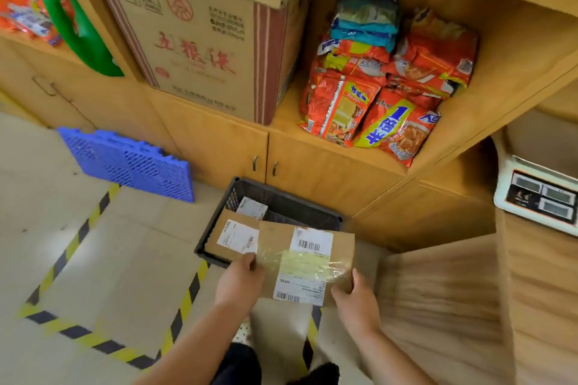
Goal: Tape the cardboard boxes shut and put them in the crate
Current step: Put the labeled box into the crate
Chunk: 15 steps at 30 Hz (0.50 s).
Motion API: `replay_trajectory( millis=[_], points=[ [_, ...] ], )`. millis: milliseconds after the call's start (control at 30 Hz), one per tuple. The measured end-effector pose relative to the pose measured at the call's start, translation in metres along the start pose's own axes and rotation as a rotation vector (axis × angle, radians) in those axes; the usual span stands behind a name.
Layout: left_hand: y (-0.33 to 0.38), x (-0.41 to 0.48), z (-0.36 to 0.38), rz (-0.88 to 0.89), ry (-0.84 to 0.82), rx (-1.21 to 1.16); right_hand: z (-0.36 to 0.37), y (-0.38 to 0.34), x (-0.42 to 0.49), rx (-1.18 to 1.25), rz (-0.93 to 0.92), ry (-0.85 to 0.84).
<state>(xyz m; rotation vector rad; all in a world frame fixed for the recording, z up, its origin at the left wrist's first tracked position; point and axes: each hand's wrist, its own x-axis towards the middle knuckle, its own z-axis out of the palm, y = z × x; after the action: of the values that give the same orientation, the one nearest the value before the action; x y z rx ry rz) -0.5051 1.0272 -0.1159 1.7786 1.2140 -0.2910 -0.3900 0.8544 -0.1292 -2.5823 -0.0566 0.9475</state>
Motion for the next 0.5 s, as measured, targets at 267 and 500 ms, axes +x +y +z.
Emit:
replay_trajectory(
  millis=[267, 500],
  points=[
    [0.0, 0.104, 0.049, -0.014, -0.122, -0.017, 0.044, 0.004, 0.079, 0.177, 0.113, -0.006],
    [-0.016, 0.226, 0.115, 0.059, -0.068, 0.062, 0.095, 0.02, 0.185, 0.306, 0.142, -0.047]
  ],
)
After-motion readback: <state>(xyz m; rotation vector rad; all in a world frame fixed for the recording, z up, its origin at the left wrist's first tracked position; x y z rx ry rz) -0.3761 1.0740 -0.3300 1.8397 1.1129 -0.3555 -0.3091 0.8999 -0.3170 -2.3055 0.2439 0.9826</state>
